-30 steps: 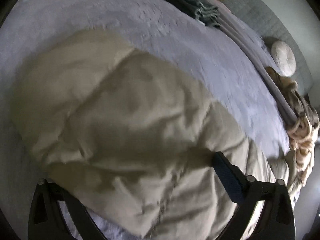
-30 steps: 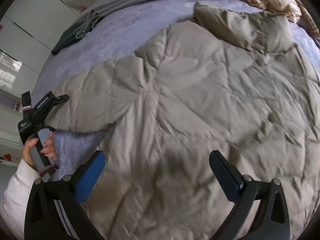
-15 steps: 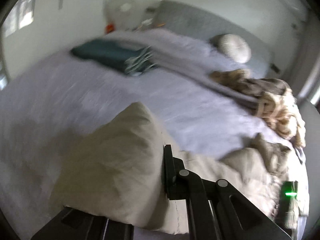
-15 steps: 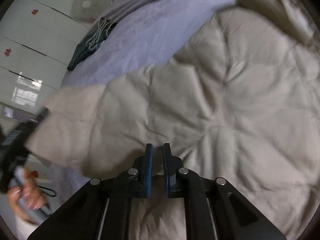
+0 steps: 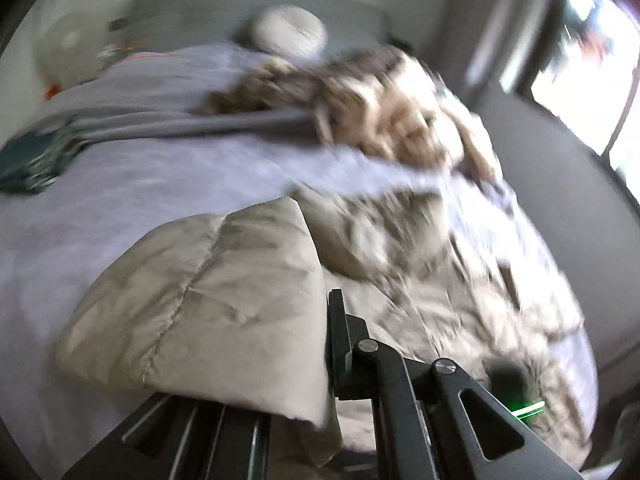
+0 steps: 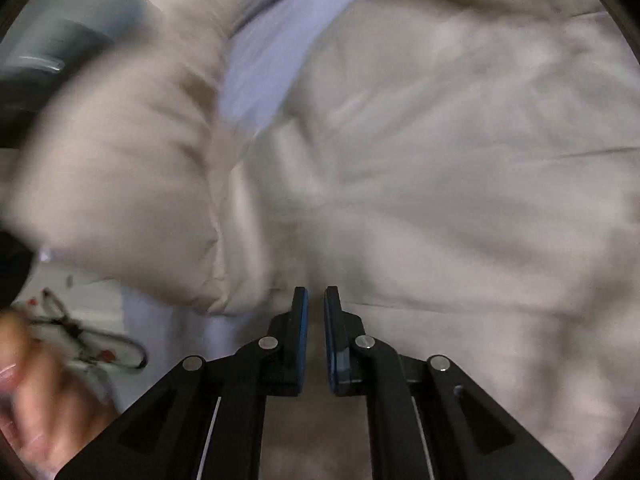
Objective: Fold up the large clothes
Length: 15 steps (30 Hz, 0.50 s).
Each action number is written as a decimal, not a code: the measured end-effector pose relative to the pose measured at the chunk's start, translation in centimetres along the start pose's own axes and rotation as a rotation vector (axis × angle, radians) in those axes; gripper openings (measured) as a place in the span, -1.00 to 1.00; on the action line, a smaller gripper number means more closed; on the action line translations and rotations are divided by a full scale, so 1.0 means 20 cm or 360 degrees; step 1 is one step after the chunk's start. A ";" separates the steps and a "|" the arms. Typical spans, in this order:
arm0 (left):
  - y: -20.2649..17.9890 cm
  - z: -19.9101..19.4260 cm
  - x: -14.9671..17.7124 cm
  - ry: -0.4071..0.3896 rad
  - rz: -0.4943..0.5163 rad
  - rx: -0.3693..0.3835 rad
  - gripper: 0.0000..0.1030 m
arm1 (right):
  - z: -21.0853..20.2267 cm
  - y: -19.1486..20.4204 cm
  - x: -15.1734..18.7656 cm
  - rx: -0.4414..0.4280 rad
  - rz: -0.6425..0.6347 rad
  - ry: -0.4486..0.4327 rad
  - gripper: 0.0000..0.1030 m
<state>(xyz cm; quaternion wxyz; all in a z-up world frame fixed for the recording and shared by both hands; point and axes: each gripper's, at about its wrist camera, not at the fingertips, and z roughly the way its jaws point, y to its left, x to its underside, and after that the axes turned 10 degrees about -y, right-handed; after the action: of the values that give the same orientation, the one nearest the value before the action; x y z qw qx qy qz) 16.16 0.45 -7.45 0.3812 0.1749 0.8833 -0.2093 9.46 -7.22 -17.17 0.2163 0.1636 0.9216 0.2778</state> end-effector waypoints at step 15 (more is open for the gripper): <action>-0.39 0.29 0.36 0.0205 0.0424 -0.0170 0.99 | -0.53 -0.54 -0.12 0.0344 0.0089 -0.0175 -0.82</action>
<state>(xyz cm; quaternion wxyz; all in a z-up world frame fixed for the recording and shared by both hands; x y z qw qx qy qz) 11.31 -8.14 -14.60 0.3570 0.2829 0.8848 -0.0981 4.40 -21.51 -14.74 0.2399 0.2265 0.9279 0.1735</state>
